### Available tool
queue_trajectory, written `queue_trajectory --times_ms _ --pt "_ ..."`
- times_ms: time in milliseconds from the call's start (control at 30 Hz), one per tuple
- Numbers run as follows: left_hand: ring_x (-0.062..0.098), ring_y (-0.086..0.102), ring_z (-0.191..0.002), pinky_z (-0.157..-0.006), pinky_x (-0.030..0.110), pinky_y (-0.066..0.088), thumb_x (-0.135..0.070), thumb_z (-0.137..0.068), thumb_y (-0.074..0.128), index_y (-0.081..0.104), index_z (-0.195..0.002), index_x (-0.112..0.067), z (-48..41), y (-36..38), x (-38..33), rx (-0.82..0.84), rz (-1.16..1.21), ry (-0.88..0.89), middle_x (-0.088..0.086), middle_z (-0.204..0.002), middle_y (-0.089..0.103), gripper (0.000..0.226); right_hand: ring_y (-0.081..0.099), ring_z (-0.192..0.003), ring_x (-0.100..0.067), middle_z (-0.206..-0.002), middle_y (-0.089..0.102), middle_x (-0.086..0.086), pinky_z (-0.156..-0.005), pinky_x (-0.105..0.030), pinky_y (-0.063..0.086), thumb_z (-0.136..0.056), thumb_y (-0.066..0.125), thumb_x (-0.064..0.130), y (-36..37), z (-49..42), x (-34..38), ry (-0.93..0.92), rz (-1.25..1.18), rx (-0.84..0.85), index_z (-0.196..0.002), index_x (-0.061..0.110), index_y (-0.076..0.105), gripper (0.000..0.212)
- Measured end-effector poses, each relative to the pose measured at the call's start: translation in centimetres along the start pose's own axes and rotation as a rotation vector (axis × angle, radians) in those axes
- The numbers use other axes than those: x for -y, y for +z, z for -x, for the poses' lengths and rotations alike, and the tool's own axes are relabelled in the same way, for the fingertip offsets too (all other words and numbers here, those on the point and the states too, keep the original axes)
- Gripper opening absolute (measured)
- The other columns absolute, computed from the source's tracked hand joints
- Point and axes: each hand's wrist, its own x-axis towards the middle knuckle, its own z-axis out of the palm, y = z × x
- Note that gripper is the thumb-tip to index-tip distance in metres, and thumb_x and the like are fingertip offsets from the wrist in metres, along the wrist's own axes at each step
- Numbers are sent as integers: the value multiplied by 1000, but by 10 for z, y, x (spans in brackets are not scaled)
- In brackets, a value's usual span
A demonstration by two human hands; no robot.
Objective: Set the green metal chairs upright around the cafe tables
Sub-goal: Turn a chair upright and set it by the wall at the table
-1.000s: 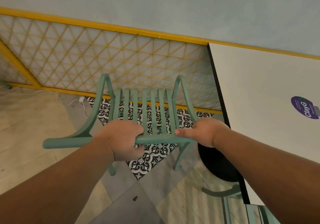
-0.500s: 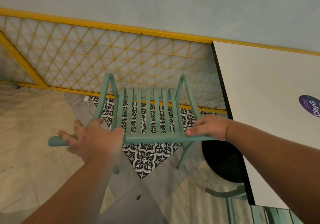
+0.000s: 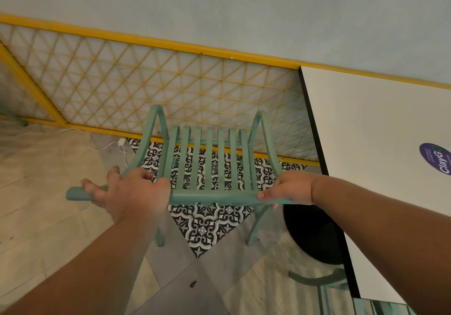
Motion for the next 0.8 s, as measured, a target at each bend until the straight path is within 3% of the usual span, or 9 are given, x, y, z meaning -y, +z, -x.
queue_trajectory --times_ms 100,167,367,500,567,800 --pt "37 16 -155 -109 48 -16 -59 -61 32 68 -97 -44 -7 2 4 -38 27 17 11 -154 45 54 58 -93 -16 -94 63 4 -99 -42 45 -81 50 86 3 0 6 20 4 1 -81 28 81 65" --pt "37 15 -155 -112 50 -12 -59 -58 27 67 -96 -43 -14 1 6 -57 53 35 11 -154 45 57 61 -96 -19 -100 66 -3 -96 -41 47 -81 50 86 5 0 11 23 -3 -9 -87 22 79 71" --pt "33 16 -155 -120 57 -11 -59 -59 23 63 -89 -40 -37 -3 7 -84 2 126 14 -152 48 54 58 -101 -21 -92 58 5 -100 -41 47 -81 50 86 12 -1 20 38 -72 -3 -92 30 71 60" --pt "30 23 -152 -121 59 -8 -59 -63 27 66 -91 -38 -57 -10 5 -79 -13 189 14 -142 56 52 62 -106 -20 -111 69 -4 -102 -42 49 -75 40 94 16 -1 33 39 -63 4 -116 23 74 89" --pt "29 25 -151 -122 59 -6 -56 -68 37 66 -88 -34 -65 -15 3 -87 14 215 14 -140 57 41 63 -104 -19 -111 69 -4 -101 -45 50 -67 35 100 19 -3 39 32 -68 -7 -115 23 73 99" --pt "25 33 -146 -123 59 -1 -53 -74 45 61 -87 -34 -85 -22 -5 -83 31 274 11 -128 62 28 64 -98 -20 -102 67 -4 -95 -43 53 -81 35 92 24 -8 46 8 -69 -39 -104 18 68 85"
